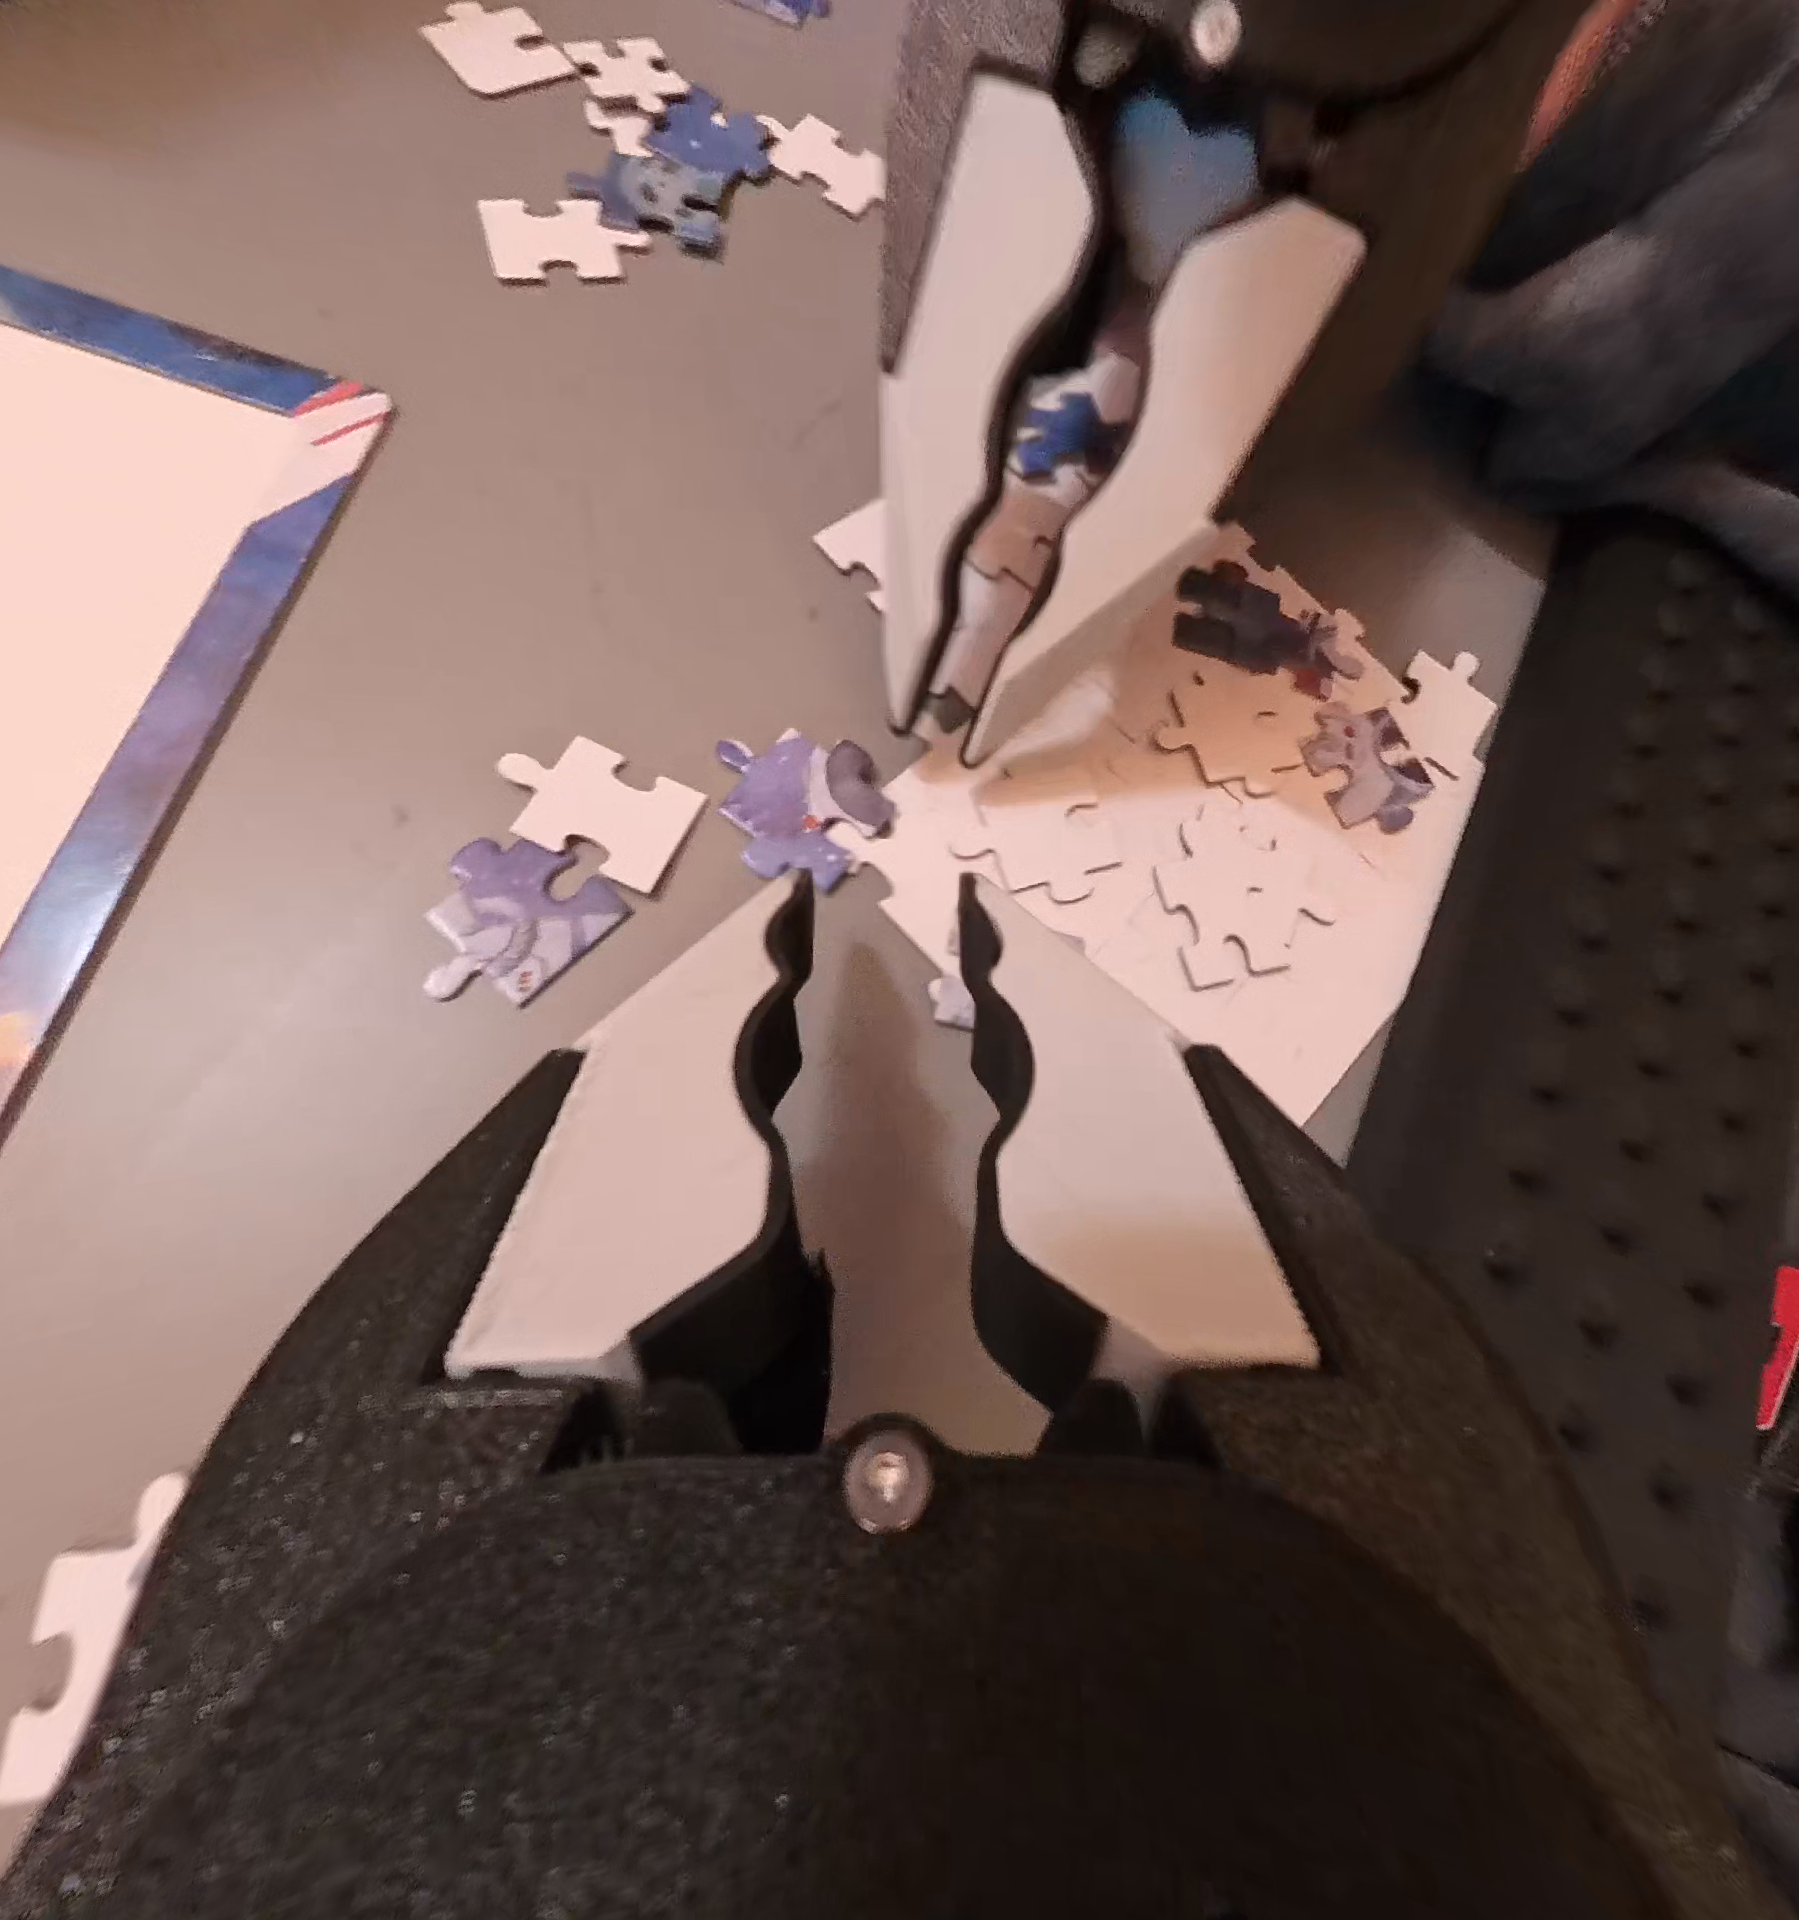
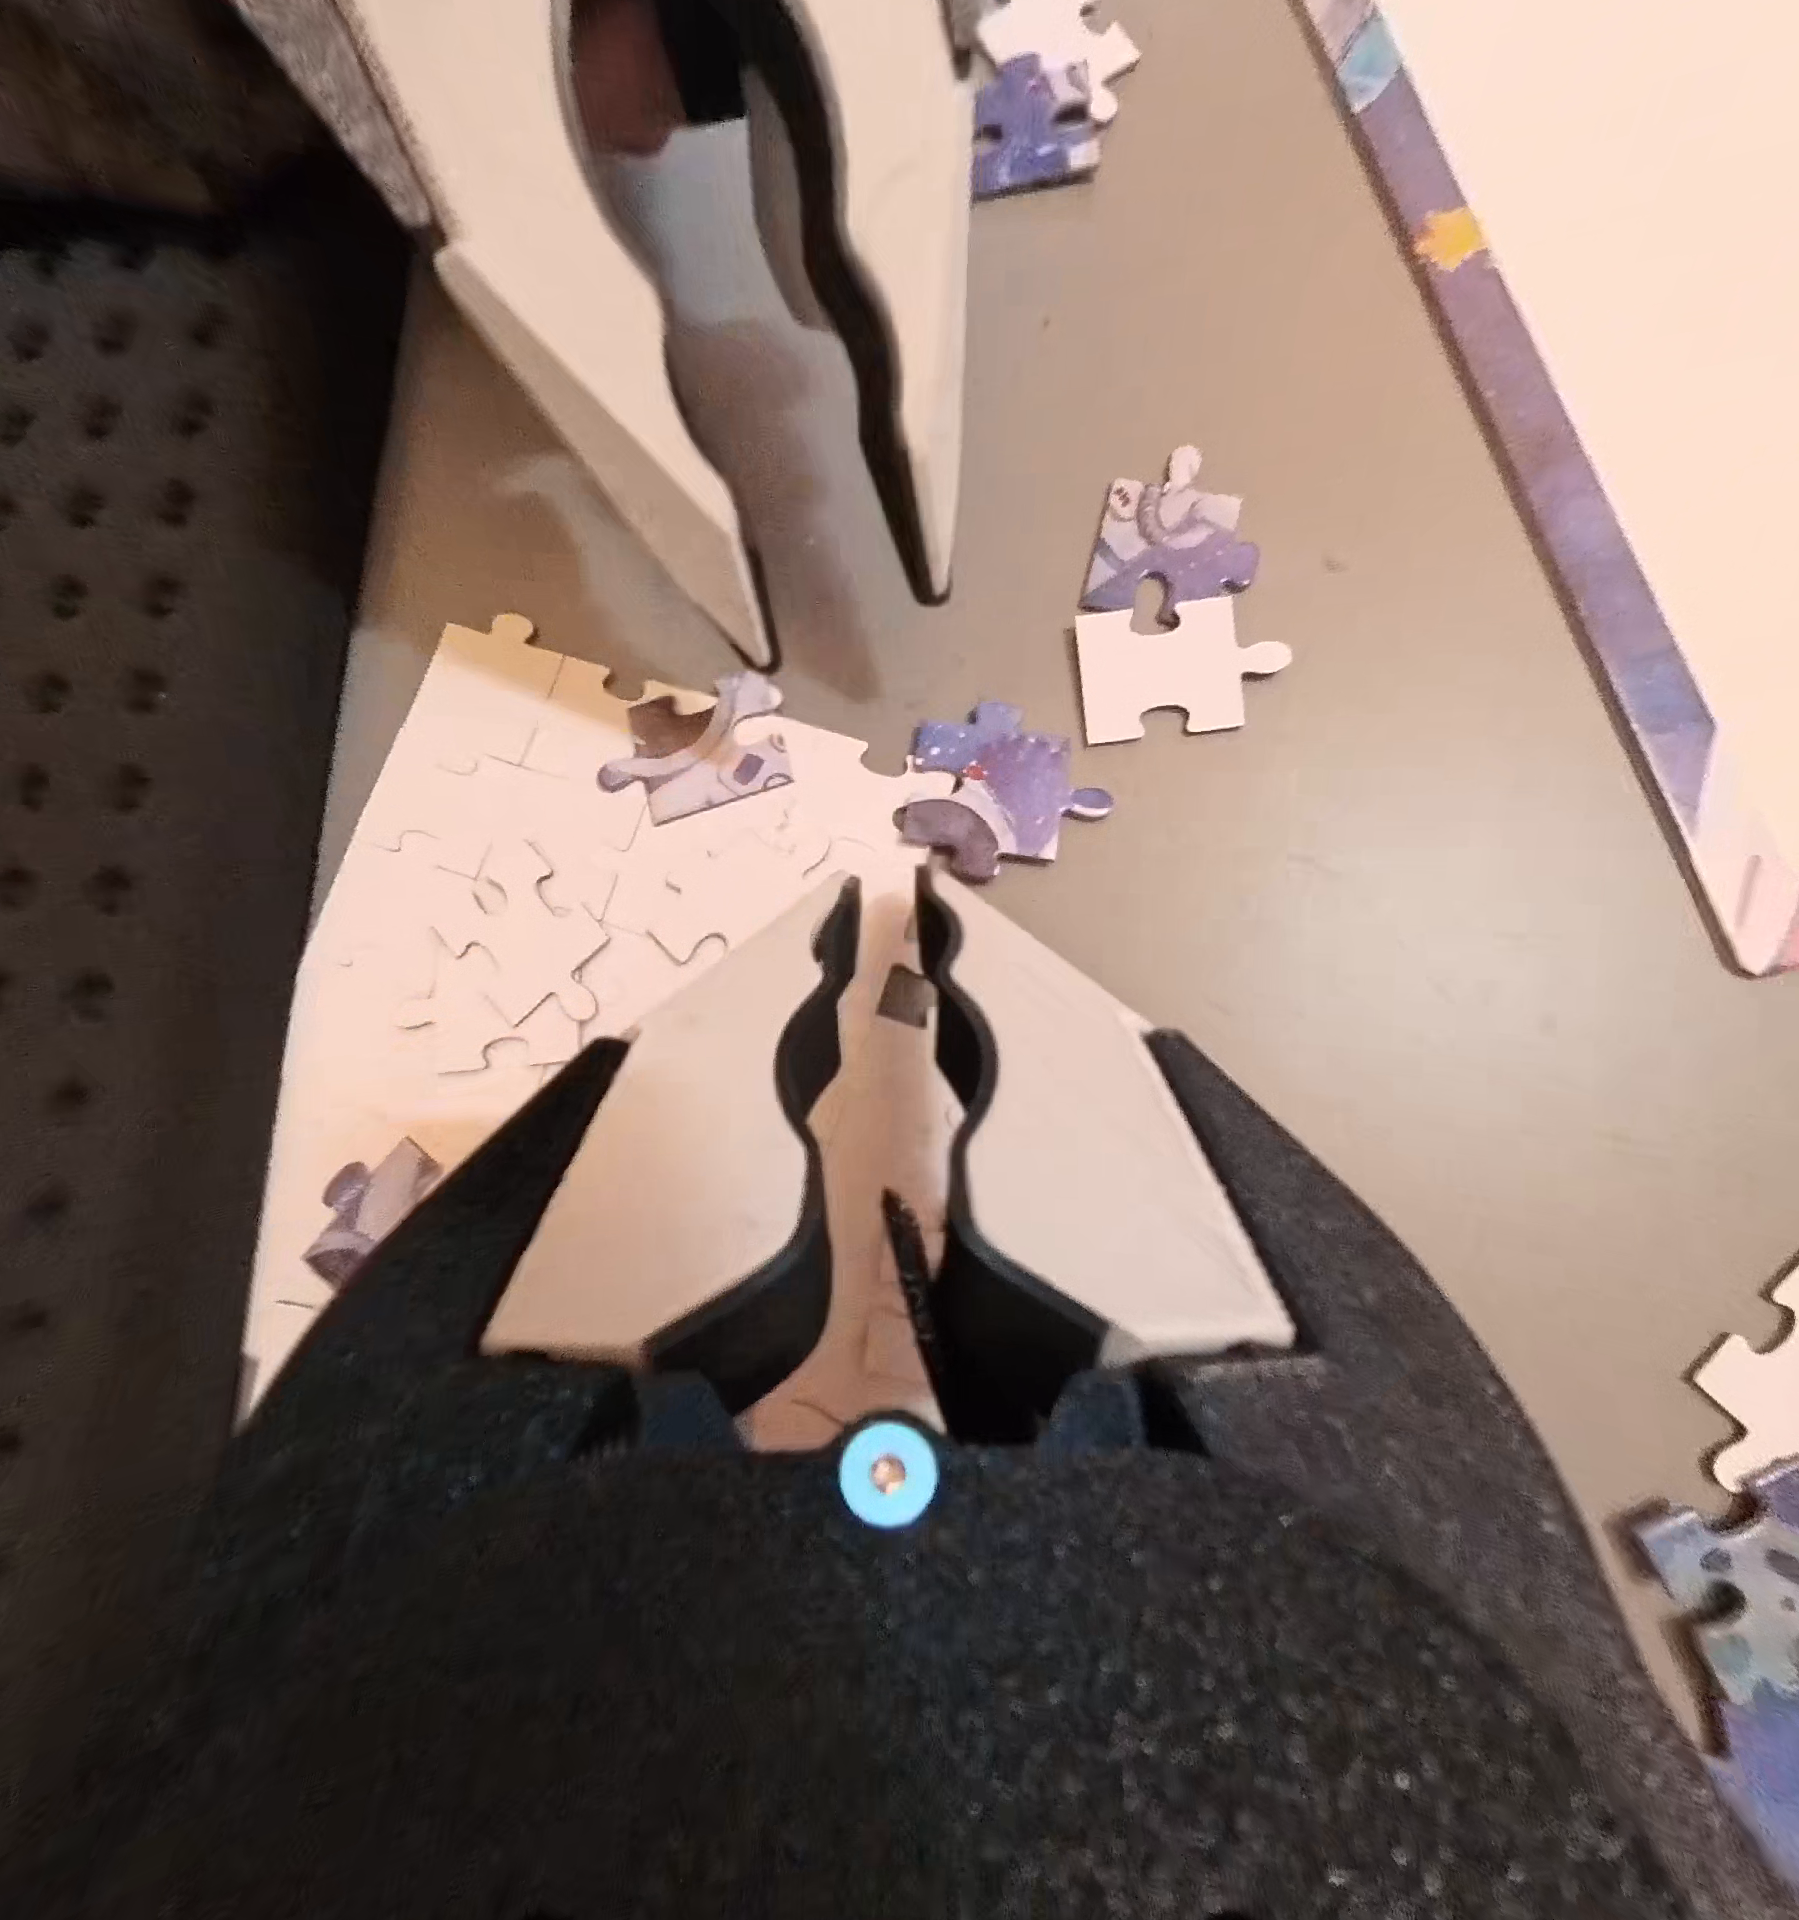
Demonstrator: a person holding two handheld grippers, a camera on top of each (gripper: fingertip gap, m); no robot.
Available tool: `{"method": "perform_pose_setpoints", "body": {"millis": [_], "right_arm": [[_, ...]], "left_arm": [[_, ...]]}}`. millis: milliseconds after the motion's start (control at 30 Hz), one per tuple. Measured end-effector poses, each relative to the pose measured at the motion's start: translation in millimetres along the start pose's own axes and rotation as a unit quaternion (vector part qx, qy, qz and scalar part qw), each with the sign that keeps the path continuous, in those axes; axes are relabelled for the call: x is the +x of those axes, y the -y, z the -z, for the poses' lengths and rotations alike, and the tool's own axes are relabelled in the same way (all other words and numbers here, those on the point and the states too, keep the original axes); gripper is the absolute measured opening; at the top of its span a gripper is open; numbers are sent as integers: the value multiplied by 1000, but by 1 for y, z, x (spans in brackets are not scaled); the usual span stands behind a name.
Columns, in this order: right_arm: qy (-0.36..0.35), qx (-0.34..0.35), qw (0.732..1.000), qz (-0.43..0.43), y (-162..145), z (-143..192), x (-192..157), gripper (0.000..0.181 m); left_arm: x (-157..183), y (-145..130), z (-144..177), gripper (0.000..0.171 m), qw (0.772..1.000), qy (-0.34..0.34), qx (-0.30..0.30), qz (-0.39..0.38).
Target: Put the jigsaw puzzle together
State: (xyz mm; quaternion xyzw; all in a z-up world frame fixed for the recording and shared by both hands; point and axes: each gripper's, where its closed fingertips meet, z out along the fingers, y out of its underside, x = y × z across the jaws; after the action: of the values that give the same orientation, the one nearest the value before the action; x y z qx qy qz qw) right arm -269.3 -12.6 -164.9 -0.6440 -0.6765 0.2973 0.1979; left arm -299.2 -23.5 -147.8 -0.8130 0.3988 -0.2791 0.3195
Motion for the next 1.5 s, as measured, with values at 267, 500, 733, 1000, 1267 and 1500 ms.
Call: {"method": "perform_pose_setpoints", "body": {"millis": [267, 500, 733, 1000, 1267, 1500], "right_arm": [[6, -20, 999, -30, -9, -7, 4, 7], [54, -1, 993, -109, -1, -15, 0, 0], [57, -4, 993, -104, -4, -14, 1, 0], [-4, 11, 997, -74, 6, -19, 14, 0], [85, 1, 993, -88, 8, -21, -15, 0], [-53, 4, 993, -103, -22, 34, 44, 1]], "left_arm": [[26, -21, -24, 0, 996, -25, -66, -50], [26, -21, -28, 0, 995, -2, -72, -70], [79, -16, -6, 0, 993, -4, -68, -96], [74, -43, -17, 0, 991, 15, -101, -84], [63, -42, -15, 0, 992, 30, -91, -78], [67, -47, -11, 0, 993, 3, -93, -76]]}}
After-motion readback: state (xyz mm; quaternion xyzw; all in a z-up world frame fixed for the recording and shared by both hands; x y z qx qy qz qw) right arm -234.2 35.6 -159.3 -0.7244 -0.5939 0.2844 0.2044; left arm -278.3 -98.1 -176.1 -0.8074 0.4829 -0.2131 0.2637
